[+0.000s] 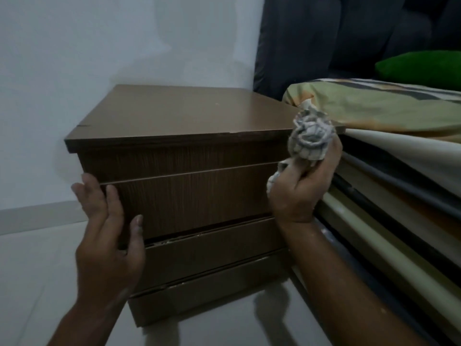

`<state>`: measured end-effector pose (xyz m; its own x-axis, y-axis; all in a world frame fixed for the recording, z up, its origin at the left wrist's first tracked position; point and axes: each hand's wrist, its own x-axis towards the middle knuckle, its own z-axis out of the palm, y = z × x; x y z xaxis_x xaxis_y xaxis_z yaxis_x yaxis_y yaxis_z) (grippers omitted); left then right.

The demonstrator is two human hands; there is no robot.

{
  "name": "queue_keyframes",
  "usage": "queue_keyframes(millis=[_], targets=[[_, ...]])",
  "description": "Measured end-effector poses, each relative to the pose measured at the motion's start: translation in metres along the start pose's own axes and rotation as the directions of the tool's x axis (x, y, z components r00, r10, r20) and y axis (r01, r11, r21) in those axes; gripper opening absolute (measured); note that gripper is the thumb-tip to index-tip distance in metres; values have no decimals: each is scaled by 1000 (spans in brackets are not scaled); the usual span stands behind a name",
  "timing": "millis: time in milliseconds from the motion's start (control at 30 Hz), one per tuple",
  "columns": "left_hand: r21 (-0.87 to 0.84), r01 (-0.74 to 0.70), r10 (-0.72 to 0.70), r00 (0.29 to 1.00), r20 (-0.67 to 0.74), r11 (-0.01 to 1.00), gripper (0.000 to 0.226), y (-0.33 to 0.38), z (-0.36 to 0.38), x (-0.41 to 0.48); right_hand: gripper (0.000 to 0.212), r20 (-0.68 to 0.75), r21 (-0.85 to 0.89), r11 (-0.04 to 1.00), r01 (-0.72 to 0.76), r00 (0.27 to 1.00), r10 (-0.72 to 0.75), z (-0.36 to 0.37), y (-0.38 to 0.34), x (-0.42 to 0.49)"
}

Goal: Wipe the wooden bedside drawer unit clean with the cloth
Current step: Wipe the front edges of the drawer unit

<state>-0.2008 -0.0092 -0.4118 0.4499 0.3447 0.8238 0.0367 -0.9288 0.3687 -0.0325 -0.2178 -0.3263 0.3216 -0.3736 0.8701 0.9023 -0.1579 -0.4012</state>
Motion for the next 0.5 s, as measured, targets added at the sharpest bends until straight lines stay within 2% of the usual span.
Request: queue_keyframes(millis=[67,133,233,300,367,500], targets=[[-9,17,-18,1000,-17,1000,68,4,-2,0,43,64,7,988,154,986,-154,18,-20,-11],[-21,58,-58,998,-35,998,69,1,-2,3,47,190,9,961,278,943,-274,44,-44,-23],[-72,100,-103,994,-35,992,83,-12,0,6,59,501,-27,913,408,795,-341,84,-71,-46],[-119,100,-103,994,-22,988,86,-19,2,8,59,640,-92,868,488,697,-325,96,-71,-59],[-135,100,-105,994,-29,986,82,-22,5,9,58,643,-149,830,538,690,-332,99,-59,-61],[-169,253,-247,967,56,953,85,-22,9,13,67,559,-157,839,521,747,-360,93,-40,-48]])
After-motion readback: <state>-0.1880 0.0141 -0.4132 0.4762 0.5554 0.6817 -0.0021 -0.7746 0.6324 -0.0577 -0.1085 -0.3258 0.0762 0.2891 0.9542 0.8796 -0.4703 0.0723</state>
